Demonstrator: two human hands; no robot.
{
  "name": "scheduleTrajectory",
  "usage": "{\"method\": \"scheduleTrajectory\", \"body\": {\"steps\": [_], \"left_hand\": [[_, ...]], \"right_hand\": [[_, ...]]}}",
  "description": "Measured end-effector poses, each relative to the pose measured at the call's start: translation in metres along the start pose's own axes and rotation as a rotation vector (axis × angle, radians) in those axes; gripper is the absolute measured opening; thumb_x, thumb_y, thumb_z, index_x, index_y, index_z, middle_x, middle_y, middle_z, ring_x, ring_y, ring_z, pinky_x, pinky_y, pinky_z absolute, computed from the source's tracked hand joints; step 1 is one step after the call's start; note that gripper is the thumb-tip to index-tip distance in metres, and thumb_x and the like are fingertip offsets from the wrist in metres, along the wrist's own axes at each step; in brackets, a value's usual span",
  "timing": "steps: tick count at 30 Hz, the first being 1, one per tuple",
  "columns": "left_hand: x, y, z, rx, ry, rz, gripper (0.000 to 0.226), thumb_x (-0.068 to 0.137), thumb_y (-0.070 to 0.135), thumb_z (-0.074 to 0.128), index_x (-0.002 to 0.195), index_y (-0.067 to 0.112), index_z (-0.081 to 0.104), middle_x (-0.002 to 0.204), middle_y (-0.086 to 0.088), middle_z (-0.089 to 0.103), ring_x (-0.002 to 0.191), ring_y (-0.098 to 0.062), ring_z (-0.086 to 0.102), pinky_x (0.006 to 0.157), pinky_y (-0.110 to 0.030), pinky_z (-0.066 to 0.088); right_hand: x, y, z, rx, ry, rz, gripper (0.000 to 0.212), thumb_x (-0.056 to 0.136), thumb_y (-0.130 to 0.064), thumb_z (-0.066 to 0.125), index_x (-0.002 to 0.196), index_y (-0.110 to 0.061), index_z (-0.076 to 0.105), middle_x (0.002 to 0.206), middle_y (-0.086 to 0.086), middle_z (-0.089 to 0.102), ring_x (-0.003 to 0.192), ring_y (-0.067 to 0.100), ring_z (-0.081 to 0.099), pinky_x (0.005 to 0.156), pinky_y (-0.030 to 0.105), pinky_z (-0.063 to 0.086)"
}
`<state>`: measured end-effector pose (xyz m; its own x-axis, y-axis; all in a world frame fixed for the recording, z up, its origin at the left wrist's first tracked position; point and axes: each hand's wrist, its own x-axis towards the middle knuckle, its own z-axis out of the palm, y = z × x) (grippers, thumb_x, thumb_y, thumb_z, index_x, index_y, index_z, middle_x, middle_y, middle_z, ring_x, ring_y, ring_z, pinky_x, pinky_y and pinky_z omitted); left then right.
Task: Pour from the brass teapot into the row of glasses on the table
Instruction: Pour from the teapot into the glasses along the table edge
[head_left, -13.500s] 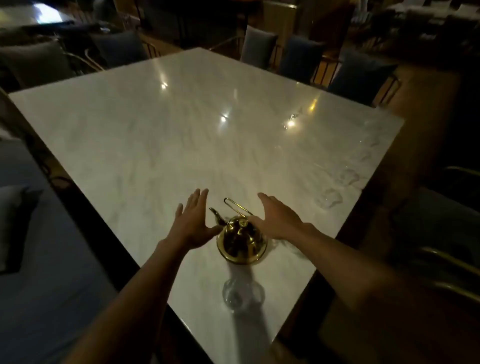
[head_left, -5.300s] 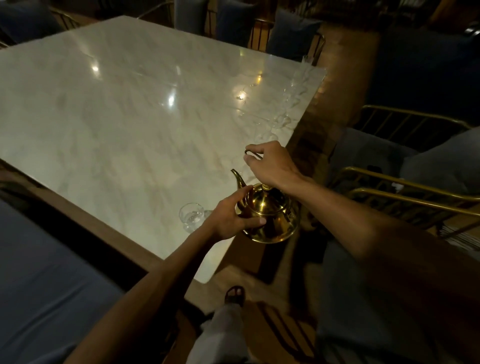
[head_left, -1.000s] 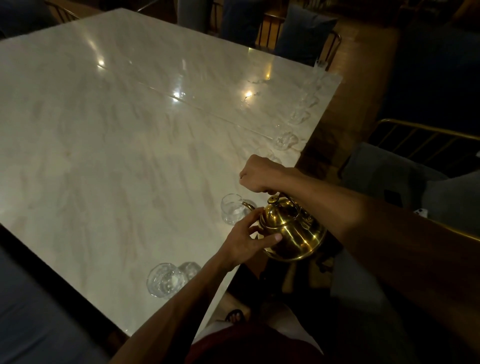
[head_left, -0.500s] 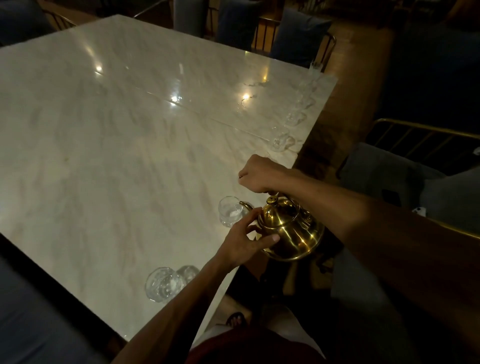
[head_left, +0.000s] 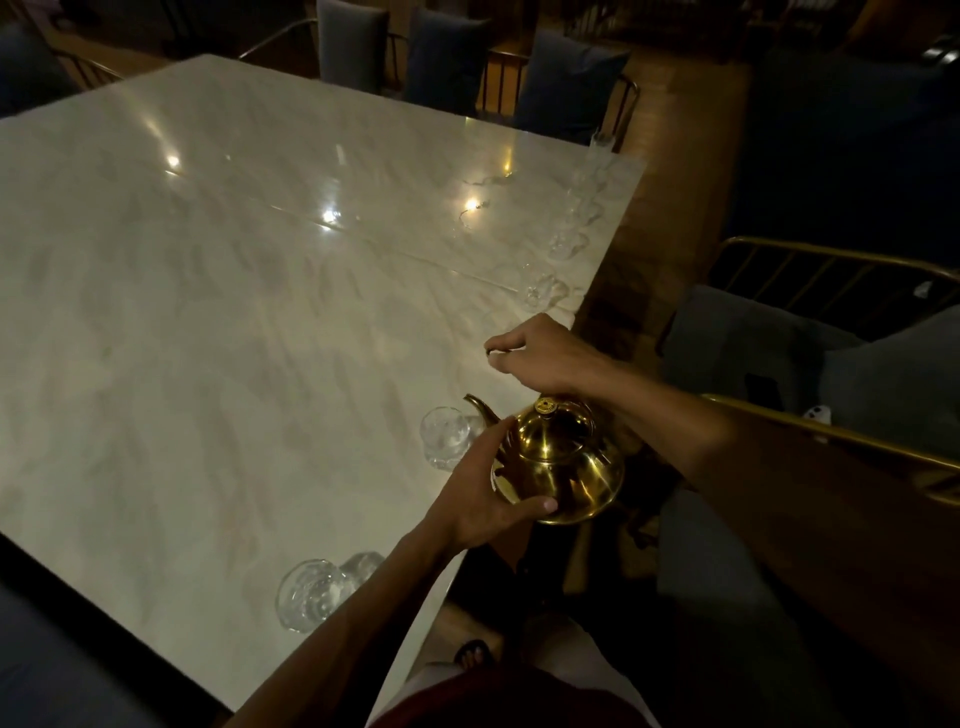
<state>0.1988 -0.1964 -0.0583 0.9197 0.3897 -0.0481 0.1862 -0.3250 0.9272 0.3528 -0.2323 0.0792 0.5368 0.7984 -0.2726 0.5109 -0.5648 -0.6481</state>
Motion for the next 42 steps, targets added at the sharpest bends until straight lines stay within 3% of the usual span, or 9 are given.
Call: {"method": "scheduleTrajectory", "body": {"steps": [3, 6, 7, 10, 13, 19, 23, 33, 42], "left_hand": [[0.011, 0.004, 0.002, 0.029, -0.024, 0.059, 0.106, 0.062, 0.05, 0.093, 0.148, 0.042, 0.032, 0.144, 0.021, 0.047, 0.134, -0.005, 0.048, 0.111, -0.04, 0.046], [0.024, 0.015, -0.002, 0.108, -0.04, 0.113, 0.114, 0.056, 0.048, 0.096, 0.144, 0.054, 0.024, 0.145, 0.024, 0.042, 0.135, 0.005, 0.041, 0.115, -0.032, 0.039], [0.03, 0.018, -0.004, 0.132, -0.053, 0.128, 0.117, 0.055, 0.047, 0.096, 0.142, 0.059, 0.02, 0.144, 0.028, 0.039, 0.134, 0.012, 0.037, 0.115, -0.025, 0.036], [0.049, 0.022, -0.008, 0.164, -0.09, 0.16, 0.124, 0.053, 0.045, 0.098, 0.141, 0.062, 0.013, 0.15, 0.021, 0.037, 0.137, 0.006, 0.037, 0.115, -0.025, 0.034], [0.071, 0.023, -0.009, 0.153, -0.119, 0.164, 0.125, 0.054, 0.045, 0.097, 0.142, 0.064, 0.01, 0.152, 0.024, 0.035, 0.138, 0.008, 0.034, 0.114, -0.019, 0.032], [0.113, 0.032, -0.005, 0.096, -0.068, 0.069, 0.102, 0.073, 0.04, 0.088, 0.147, 0.049, 0.018, 0.144, 0.025, 0.038, 0.122, 0.014, 0.042, 0.095, -0.001, 0.03], [0.141, 0.034, 0.005, 0.043, 0.006, -0.014, 0.078, 0.089, 0.043, 0.072, 0.154, 0.038, 0.028, 0.151, 0.011, 0.045, 0.131, -0.002, 0.039, 0.103, -0.025, 0.037], [0.201, 0.031, 0.031, -0.06, 0.097, -0.124, 0.078, 0.089, 0.041, 0.072, 0.155, 0.034, 0.03, 0.154, 0.008, 0.044, 0.129, -0.003, 0.043, 0.083, -0.008, 0.038], [0.224, 0.027, 0.033, -0.106, 0.15, -0.207, 0.078, 0.09, 0.045, 0.071, 0.155, 0.031, 0.031, 0.154, 0.008, 0.046, 0.136, -0.014, 0.049, 0.097, -0.028, 0.043]], "right_hand": [[-0.002, 0.003, -0.012, 0.049, 0.066, 0.001, 0.039, 0.099, -0.028, 0.06, 0.136, -0.018, 0.064, 0.147, 0.0, 0.057, 0.115, 0.014, 0.065, 0.092, 0.026, 0.048], [0.002, 0.01, -0.022, 0.073, 0.128, 0.003, 0.041, 0.099, -0.028, 0.059, 0.138, -0.016, 0.062, 0.106, -0.008, 0.069, 0.055, -0.003, 0.058, 0.065, 0.022, 0.049], [0.003, 0.011, -0.026, 0.075, 0.14, 0.008, 0.041, 0.099, -0.027, 0.059, 0.139, -0.016, 0.062, 0.096, -0.01, 0.067, 0.052, 0.002, 0.059, 0.061, 0.023, 0.05], [0.012, 0.012, -0.038, 0.072, 0.146, -0.004, 0.043, 0.099, -0.024, 0.059, 0.14, -0.013, 0.06, 0.139, 0.002, 0.063, 0.119, 0.025, 0.066, 0.1, 0.032, 0.049], [0.023, 0.012, -0.052, 0.019, 0.142, -0.023, 0.046, 0.097, -0.023, 0.06, 0.143, -0.014, 0.058, 0.152, 0.005, 0.051, 0.141, 0.022, 0.047, 0.113, 0.03, 0.035], [0.052, 0.021, -0.077, -0.067, 0.153, -0.055, 0.045, 0.098, -0.025, 0.061, 0.143, -0.017, 0.058, 0.15, 0.003, 0.053, 0.139, 0.021, 0.049, 0.111, 0.028, 0.038], [0.076, 0.027, -0.092, -0.125, 0.091, -0.057, 0.046, 0.1, -0.022, 0.06, 0.145, -0.014, 0.056, 0.15, 0.005, 0.053, 0.139, 0.022, 0.05, 0.111, 0.028, 0.038], [0.137, 0.039, -0.118, -0.306, -0.061, -0.103, 0.044, 0.1, -0.021, 0.056, 0.144, -0.017, 0.056, 0.152, 0.003, 0.051, 0.134, 0.023, 0.054, 0.1, 0.027, 0.044], [0.185, 0.039, -0.115, -0.412, -0.211, -0.169, 0.046, 0.098, -0.019, 0.056, 0.144, -0.015, 0.056, 0.15, 0.007, 0.053, 0.129, 0.025, 0.058, 0.092, 0.026, 0.045]]}}
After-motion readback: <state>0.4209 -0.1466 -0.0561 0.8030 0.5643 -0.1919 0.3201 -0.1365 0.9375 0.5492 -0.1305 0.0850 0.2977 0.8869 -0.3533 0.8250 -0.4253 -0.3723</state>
